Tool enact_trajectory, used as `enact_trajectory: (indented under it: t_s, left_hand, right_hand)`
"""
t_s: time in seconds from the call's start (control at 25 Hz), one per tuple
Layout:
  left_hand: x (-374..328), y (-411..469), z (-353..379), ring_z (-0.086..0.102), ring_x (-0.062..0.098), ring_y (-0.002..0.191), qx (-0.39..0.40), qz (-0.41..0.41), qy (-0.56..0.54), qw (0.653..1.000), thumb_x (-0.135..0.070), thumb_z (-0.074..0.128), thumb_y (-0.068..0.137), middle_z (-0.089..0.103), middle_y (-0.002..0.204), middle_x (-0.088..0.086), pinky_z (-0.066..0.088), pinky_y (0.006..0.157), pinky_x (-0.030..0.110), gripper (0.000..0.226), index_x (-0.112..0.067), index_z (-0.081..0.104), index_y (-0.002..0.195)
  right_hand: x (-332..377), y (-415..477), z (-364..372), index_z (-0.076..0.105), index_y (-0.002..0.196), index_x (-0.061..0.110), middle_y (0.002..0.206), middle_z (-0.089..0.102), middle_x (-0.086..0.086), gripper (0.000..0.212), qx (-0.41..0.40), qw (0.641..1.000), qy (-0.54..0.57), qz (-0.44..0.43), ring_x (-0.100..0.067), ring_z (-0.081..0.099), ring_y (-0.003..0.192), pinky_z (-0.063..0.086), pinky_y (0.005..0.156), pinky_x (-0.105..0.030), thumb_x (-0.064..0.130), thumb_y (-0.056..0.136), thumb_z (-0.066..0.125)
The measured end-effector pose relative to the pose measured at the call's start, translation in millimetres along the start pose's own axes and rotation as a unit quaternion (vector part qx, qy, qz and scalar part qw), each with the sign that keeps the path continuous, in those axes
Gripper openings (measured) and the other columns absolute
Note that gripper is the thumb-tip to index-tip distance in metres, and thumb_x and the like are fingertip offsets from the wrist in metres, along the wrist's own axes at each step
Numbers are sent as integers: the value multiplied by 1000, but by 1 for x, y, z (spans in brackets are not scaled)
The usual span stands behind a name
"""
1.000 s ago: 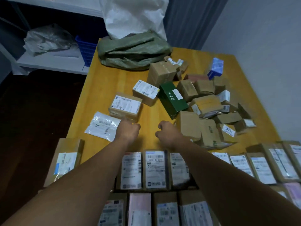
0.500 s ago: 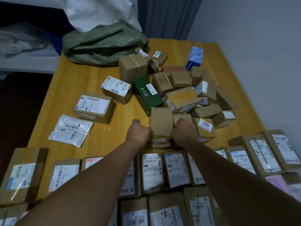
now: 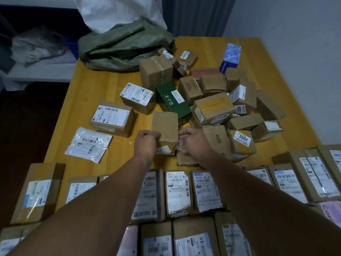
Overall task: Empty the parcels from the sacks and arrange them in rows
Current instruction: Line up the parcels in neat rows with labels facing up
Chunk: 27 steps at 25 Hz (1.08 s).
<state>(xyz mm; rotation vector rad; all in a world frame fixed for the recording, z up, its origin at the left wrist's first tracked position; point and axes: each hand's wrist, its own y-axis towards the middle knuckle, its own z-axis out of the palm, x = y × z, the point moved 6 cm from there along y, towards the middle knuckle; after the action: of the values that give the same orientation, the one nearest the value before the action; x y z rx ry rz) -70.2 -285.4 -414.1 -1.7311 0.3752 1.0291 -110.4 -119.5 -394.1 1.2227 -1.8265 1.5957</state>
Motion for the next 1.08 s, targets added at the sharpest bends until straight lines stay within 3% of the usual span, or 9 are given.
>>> enact_trajectory:
  t_s: [0.16,0.32,0.48,0.64,0.76,0.88,0.92,1.0,1.08]
  left_hand:
    - [1,3,-17,61,29,99,5,-17,-36,999,-24,65,88,65,104,8,52,92,51,14,-21,53,95]
    - [5,-7,-39,63,27,80,15,-81,-122,989,-33,50,98,67,88,7,51,76,39,19,-19,61,102]
    - [9,-10,-67,66,27,94,24,-114,-169,979,-44,39,96,71,99,10,56,81,41,41,-18,65,115]
    - [1,-15,-93,67,23,83,21,-106,-169,980,-47,38,95,72,88,6,55,68,33,42,-20,68,103]
    - [1,-15,-116,69,24,78,-1,-106,-134,985,-53,48,87,75,83,6,54,62,32,44,-18,71,100]
    - [1,-18,-139,70,25,77,-9,-101,-105,989,-59,55,81,76,86,6,55,61,33,51,-16,72,103]
    - [1,-19,-147,69,25,74,-1,-102,-101,990,-62,56,81,75,84,5,54,59,32,54,-16,72,103]
    - [-1,-21,-162,65,23,66,15,-104,-108,989,-71,50,82,72,77,3,47,52,26,62,-16,73,100]
    - [-3,-22,-182,57,20,63,13,-106,-108,988,-79,38,86,68,74,4,42,53,26,71,-16,71,90]
  right_hand:
    - [0,-7,21,64,108,8,86,61,-7,29,16,998,56,27,-17,58,77,56,73,-35,-7,95,42]
    - [15,-14,32,66,111,5,95,66,-3,30,11,997,71,-9,-15,61,83,55,79,-37,-7,95,43]
    - [26,-28,49,62,112,10,92,60,-4,24,-16,999,41,-22,-15,58,79,52,67,-31,-2,97,47]
    - [40,-43,74,48,138,16,118,58,-6,41,1,998,57,-21,-17,59,94,57,80,-38,6,99,53]
    - [55,-53,87,26,156,33,159,24,0,79,9,981,-145,-128,-24,35,140,39,110,-44,7,93,66]
    - [58,-72,132,7,160,34,166,-2,2,112,104,885,-384,-242,-22,2,152,17,122,-44,22,79,84]
    - [60,-78,145,4,160,32,166,-2,0,120,113,861,-422,-259,-22,1,151,17,123,-46,29,74,87]
    - [65,-83,161,9,159,28,164,9,0,121,96,856,-430,-270,-24,9,149,23,121,-47,33,68,90]
    - [70,-83,166,31,149,25,149,38,1,99,77,905,-343,-239,-22,33,138,39,110,-43,34,68,87]
